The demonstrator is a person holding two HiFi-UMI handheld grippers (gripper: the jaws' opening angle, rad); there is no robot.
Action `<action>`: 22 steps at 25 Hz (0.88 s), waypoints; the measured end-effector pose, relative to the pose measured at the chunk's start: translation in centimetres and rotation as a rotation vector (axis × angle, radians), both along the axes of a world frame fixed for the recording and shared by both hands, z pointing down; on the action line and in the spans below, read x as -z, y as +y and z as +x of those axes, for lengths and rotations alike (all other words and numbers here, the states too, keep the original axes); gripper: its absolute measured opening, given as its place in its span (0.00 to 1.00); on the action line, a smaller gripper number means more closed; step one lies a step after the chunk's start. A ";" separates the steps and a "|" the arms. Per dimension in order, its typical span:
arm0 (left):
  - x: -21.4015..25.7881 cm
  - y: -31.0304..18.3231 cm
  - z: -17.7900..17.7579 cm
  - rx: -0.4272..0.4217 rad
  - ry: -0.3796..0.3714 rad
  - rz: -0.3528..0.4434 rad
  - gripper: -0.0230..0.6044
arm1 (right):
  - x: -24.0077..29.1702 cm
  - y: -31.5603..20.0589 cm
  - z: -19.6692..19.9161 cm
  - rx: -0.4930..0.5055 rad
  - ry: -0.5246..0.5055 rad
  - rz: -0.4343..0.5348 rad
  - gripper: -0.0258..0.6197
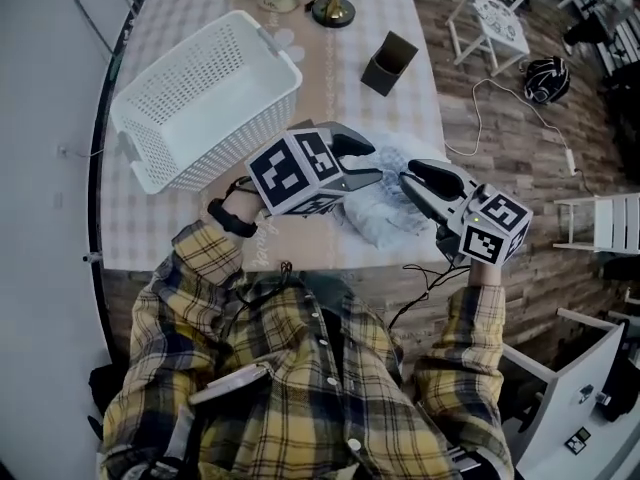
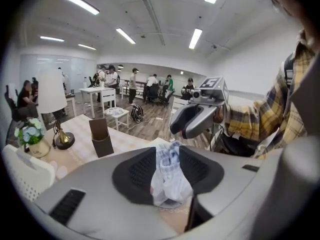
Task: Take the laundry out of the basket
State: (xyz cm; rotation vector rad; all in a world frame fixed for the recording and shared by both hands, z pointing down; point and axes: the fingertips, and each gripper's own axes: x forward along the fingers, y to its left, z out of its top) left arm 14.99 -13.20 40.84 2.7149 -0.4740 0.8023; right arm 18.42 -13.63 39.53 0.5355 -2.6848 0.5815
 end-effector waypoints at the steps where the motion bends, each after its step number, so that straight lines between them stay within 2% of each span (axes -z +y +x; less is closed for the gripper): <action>1: 0.9 -0.1 -0.5 0.022 0.032 0.008 0.33 | 0.8 -0.1 -0.8 -0.011 -0.026 0.015 0.26; 6: 5.2 0.2 -3.2 0.105 0.173 0.066 0.32 | 4.8 -0.4 -4.1 -0.092 -0.126 0.064 0.22; 8: 6.7 0.3 -4.2 0.145 0.216 0.097 0.26 | 5.9 -0.6 -5.1 -0.125 -0.141 0.084 0.16; 9: 7.3 0.3 -4.7 0.167 0.234 0.113 0.19 | 6.3 -0.5 -5.6 -0.138 -0.140 0.096 0.13; 13: 9.1 0.5 -6.8 0.249 0.274 0.182 0.09 | 7.6 0.2 -7.6 -0.151 -0.159 0.122 0.03; 15: 9.8 0.7 -7.6 0.283 0.297 0.210 0.06 | 8.1 0.6 -8.7 -0.142 -0.178 0.122 0.03; 19: 11.5 1.3 -8.5 0.326 0.365 0.242 0.06 | 9.0 1.5 -10.2 -0.126 -0.190 0.133 0.03; 22: 12.3 1.7 -9.0 0.342 0.383 0.258 0.06 | 9.9 2.0 -10.9 -0.130 -0.187 0.159 0.03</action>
